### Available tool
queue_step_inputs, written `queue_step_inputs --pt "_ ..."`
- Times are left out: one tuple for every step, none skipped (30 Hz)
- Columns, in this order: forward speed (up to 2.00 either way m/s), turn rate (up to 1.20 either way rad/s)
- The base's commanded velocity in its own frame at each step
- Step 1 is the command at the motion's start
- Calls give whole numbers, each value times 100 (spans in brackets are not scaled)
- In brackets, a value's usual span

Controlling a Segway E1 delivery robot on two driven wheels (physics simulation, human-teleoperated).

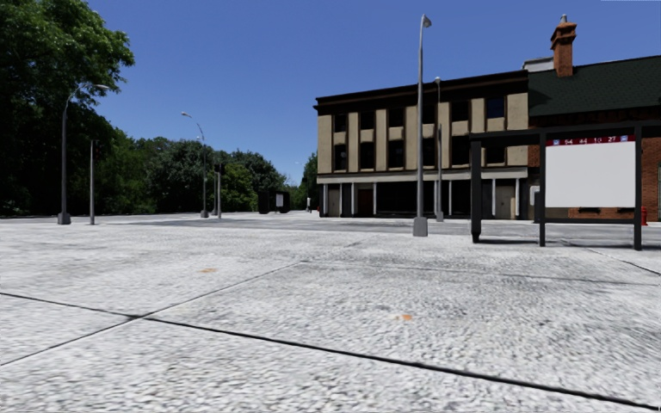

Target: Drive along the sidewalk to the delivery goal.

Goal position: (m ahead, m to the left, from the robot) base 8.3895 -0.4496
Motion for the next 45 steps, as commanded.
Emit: queue_step_inputs --pt "200 0" --pt "200 0" --pt "200 0" --pt "200 0" --pt "200 0" --pt "200 0" --pt "200 0" --pt "200 0" --pt "200 0" --pt "200 0" --pt "200 0" --pt "200 0" --pt "200 0" --pt "200 0" --pt "200 0" --pt "200 0" --pt "200 0" --pt "200 0" --pt "200 0" --pt "200 0" --pt "200 0" --pt "200 0" --pt "200 0" --pt "200 0" --pt "200 0" --pt "200 0" --pt "200 0" --pt "200 0" --pt "200 0" --pt "200 0" --pt "200 0" --pt "200 0" --pt "200 0" --pt "200 0" --pt "200 0" --pt "200 0" --pt "200 0" --pt "200 0" --pt "200 0" --pt "200 0" --pt "200 0" --pt "200 0" --pt "200 0" --pt "200 0" --pt "200 0"
